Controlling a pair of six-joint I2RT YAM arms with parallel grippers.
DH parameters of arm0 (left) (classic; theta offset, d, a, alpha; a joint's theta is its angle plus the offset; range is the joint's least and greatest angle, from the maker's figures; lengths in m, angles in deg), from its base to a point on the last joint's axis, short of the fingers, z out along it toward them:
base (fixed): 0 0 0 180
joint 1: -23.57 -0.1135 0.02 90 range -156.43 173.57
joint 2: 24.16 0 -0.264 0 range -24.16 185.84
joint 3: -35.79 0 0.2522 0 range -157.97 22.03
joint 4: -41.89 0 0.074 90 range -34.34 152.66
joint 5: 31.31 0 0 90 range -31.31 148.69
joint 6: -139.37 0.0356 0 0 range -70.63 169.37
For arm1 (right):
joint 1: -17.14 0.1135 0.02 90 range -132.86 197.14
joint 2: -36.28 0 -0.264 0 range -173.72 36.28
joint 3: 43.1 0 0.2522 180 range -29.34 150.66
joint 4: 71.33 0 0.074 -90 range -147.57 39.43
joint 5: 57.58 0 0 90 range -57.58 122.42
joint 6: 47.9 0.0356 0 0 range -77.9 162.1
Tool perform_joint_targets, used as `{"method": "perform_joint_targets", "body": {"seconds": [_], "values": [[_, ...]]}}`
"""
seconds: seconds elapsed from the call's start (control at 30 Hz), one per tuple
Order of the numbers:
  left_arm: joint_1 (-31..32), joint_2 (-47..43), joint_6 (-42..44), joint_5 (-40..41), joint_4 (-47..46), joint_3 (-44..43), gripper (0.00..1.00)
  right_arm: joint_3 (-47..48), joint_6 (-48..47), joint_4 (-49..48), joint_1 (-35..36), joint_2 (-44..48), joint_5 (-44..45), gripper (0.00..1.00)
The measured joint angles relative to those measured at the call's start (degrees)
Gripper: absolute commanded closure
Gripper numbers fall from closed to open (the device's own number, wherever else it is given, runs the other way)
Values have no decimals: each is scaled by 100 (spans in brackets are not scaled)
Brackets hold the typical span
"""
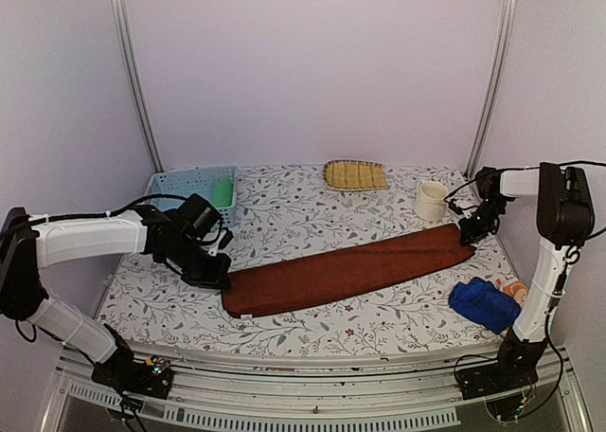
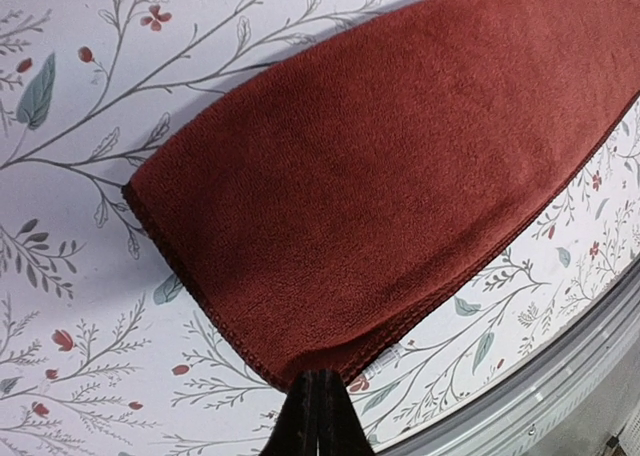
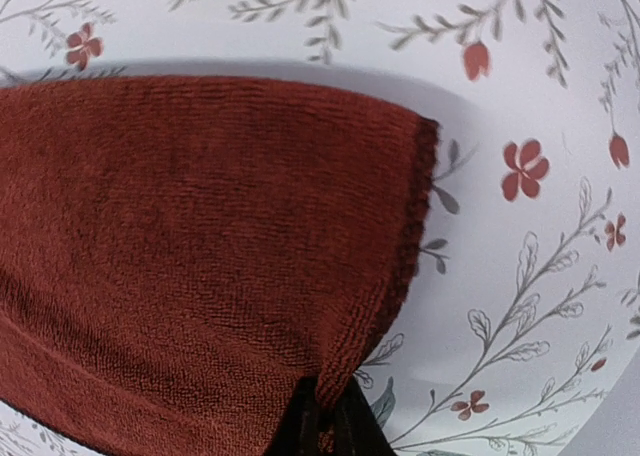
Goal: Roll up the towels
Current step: Pick up the towel from the center of the board.
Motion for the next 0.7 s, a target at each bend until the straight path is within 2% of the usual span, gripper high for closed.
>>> {"method": "perform_joint_targets", "body": {"seconds": [0.4, 0.57, 0.7], "values": [[2, 0, 63, 232, 17, -11, 98, 254, 28, 323, -584, 26, -890, 98], [2, 63, 85, 330, 17, -11, 98, 490, 105, 678, -573, 669, -1738, 98], [2, 153, 96, 382, 13, -11, 98, 616, 155, 931, -278, 1163, -2380, 98]]}}
